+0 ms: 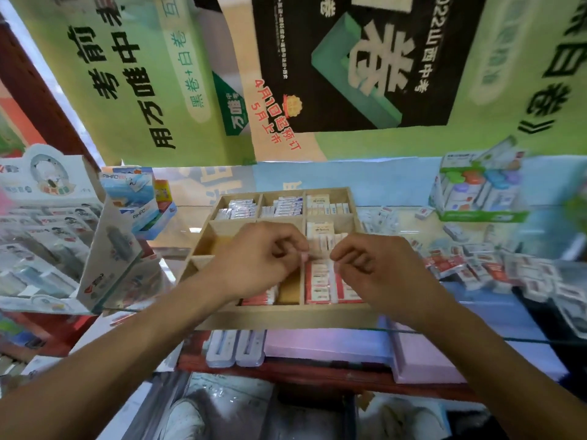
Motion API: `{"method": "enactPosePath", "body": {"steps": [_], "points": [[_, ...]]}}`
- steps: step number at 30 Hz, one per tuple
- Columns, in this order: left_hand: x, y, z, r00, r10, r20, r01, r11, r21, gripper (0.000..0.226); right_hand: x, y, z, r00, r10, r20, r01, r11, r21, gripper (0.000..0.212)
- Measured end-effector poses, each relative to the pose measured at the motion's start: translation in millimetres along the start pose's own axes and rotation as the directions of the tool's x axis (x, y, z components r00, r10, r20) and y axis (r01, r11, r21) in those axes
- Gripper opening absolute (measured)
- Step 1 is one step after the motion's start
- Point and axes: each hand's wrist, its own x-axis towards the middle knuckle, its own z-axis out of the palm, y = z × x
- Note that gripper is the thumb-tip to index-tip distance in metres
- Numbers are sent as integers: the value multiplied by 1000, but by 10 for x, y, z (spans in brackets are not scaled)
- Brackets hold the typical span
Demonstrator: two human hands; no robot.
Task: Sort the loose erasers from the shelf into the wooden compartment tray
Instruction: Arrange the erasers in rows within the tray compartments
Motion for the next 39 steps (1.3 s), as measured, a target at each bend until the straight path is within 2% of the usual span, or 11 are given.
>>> {"method": "enactPosePath", "body": {"steps": [6, 12, 20, 25, 33, 36, 39], "points": [[580, 365, 405, 997, 35, 71, -36, 999, 22, 24, -326, 598, -528, 973, 155, -173, -161, 987, -17, 15], [1185, 536, 829, 987, 94, 127, -126, 954, 273, 12, -355, 1006, -805, 938, 212, -274, -228, 973, -29, 9], [1922, 547, 1188, 968, -91, 235, -50, 845, 533, 38, -258, 1295, -940, 896, 290, -337, -294, 955, 38, 9], [1959, 551, 1304, 962, -26, 272, -102, 888, 448, 34, -307, 1366, -1017, 872, 326, -365, -334, 942, 44, 8], [1823, 573, 1291, 911, 40, 410, -237, 866, 441, 51, -224, 1372, -1000, 887, 327, -326, -346, 938, -1, 8], [1781, 533, 1275, 910, 56, 410, -241, 877, 416, 51, 31, 1393, -972, 931, 292, -220, -323, 939, -117, 14], [1734, 500, 1289, 931, 66, 360, -208, 904, 374, 46, 356, 1435, -929, 961, 267, -77, -278, 914, -297, 30]]}}
